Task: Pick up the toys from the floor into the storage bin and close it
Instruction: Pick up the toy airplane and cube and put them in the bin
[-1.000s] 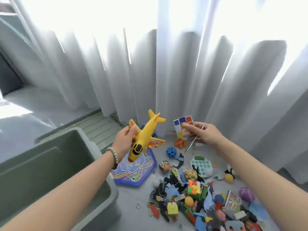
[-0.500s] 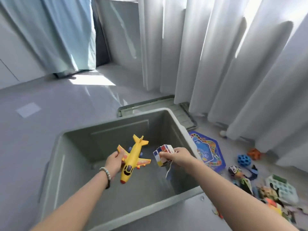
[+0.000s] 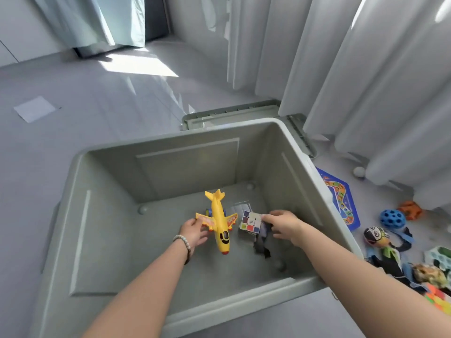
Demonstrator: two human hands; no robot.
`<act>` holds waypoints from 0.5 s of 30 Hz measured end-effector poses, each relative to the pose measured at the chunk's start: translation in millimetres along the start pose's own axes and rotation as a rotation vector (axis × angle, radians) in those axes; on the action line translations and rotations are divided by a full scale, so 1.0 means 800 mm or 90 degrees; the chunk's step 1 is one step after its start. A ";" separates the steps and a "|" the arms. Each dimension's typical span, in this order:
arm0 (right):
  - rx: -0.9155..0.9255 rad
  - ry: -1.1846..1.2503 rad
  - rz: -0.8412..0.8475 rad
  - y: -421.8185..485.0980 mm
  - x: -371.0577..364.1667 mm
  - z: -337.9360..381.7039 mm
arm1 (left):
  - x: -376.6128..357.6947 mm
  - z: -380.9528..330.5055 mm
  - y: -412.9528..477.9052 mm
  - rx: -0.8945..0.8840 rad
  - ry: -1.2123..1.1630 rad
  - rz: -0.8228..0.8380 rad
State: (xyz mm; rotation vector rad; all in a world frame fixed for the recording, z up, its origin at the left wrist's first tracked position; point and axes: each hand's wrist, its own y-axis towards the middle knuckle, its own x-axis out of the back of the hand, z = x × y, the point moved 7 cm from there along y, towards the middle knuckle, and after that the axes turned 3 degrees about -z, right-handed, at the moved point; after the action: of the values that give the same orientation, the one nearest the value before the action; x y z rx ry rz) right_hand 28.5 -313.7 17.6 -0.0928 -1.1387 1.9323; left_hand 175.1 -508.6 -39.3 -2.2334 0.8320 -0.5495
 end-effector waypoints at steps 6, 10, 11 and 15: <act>0.103 -0.169 -0.013 -0.023 0.030 0.009 | 0.016 0.017 0.001 -0.015 0.166 -0.069; 0.134 -0.087 0.044 -0.067 0.054 0.023 | -0.011 -0.060 -0.050 -0.153 0.217 -0.049; 0.150 -0.076 0.057 -0.080 0.062 0.030 | -0.021 -0.083 -0.065 -0.193 0.223 -0.037; 0.177 -0.043 0.132 -0.133 0.105 0.044 | -0.072 -0.163 -0.144 -0.366 0.336 0.037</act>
State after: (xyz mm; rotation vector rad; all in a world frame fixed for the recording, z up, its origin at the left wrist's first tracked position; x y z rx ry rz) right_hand 28.2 -256.2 145.2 0.0060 -0.9210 2.2766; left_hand 105.3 -462.4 124.0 -2.5969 1.4670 -0.9967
